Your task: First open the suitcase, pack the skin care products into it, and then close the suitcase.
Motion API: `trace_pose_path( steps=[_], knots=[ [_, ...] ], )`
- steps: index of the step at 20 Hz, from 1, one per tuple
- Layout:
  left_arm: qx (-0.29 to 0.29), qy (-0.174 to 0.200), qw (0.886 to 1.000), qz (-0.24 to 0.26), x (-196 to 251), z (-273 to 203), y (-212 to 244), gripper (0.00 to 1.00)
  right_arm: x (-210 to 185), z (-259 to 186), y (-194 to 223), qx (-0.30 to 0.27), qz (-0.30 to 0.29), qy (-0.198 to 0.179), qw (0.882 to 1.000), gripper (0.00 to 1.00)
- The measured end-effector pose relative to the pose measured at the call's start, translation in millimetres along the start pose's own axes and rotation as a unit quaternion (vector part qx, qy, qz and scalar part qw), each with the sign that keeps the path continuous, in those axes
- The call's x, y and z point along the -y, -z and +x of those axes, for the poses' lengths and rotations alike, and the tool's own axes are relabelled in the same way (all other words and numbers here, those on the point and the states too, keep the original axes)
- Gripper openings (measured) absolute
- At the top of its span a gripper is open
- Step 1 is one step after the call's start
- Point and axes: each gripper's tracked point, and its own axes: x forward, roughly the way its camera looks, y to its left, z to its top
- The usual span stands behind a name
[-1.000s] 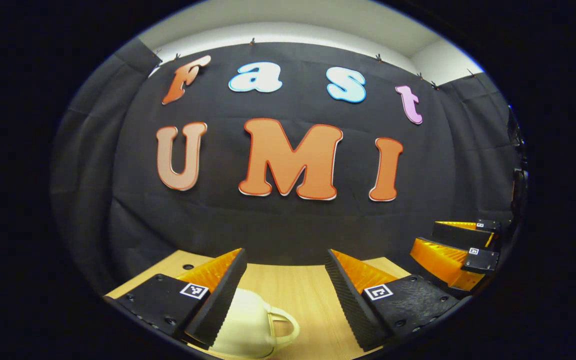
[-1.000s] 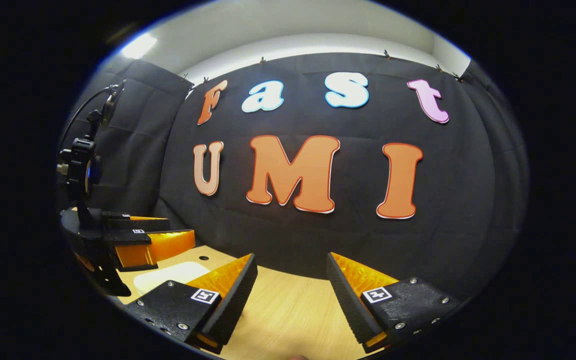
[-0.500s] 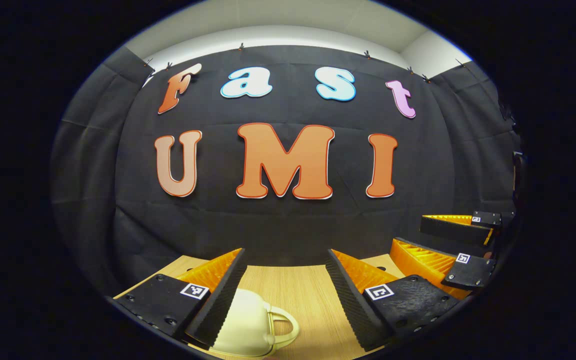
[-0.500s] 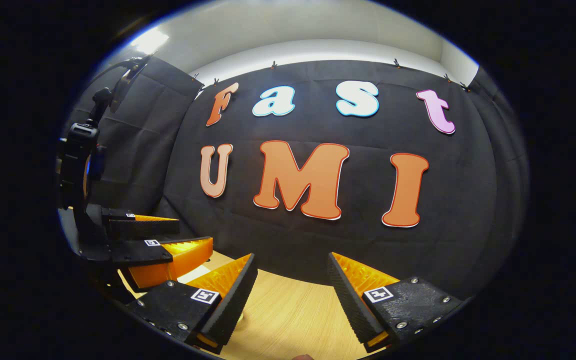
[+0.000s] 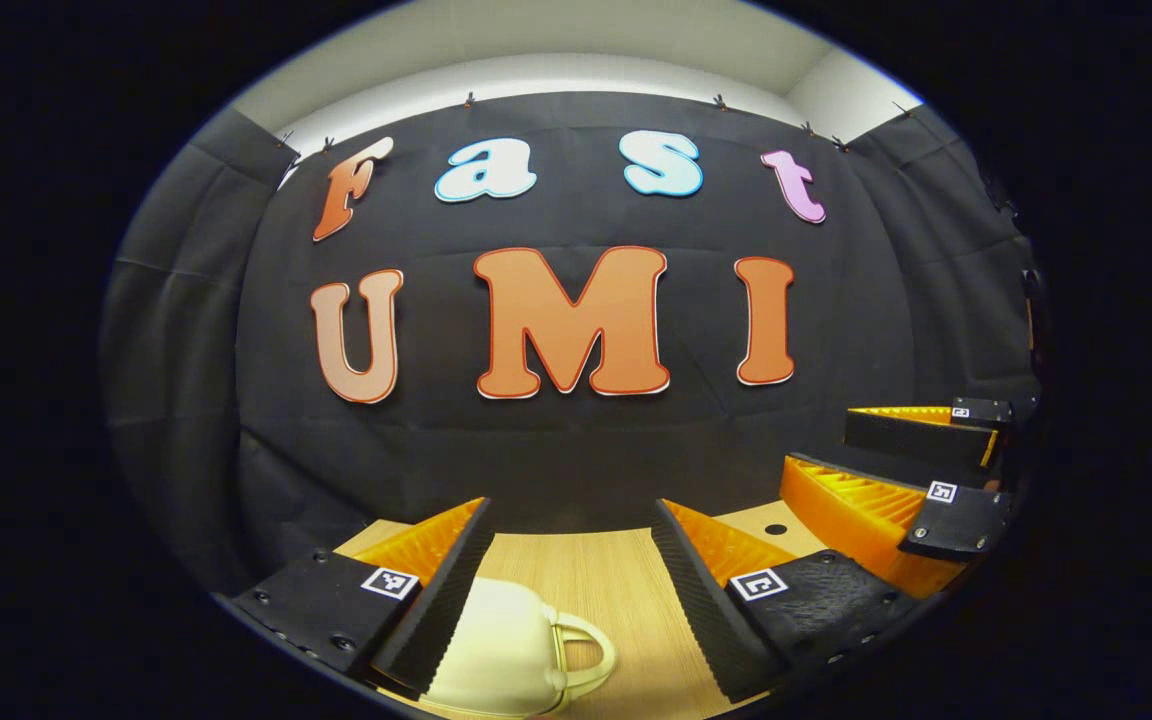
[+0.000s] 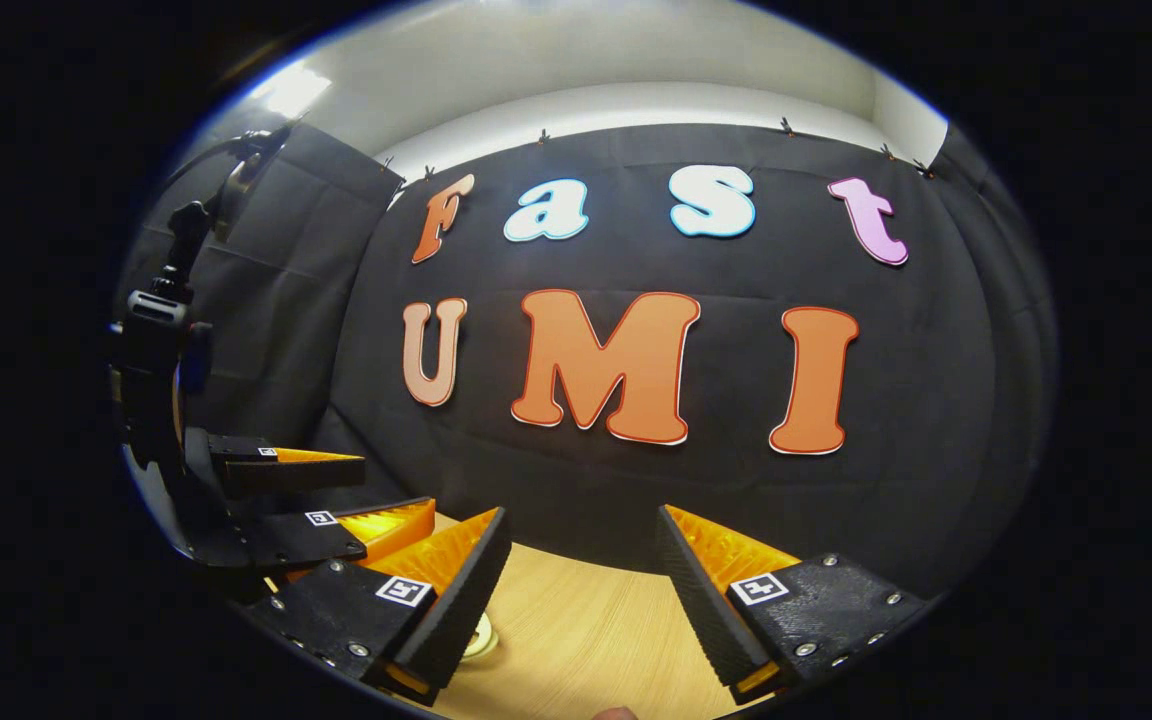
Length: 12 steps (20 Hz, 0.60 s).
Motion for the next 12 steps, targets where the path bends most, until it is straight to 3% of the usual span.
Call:
trace_pose_path(
  steps=[4, 12],
  knots=[
    [0.001, -0.003, 1.0, 0.002, -2.4, -5.2, 2.9, 0.97, 4.4, -1.0, -2.5, 0.005, 0.001, 0.009, 1.0, 0.96],
    [0.004, -0.004, 1.0, 0.0, 3.2, -5.4, 7.5, 0.97, 8.7, -7.4, 2.4, -0.001, 0.001, 0.013, 1.0, 0.94]
  ],
)
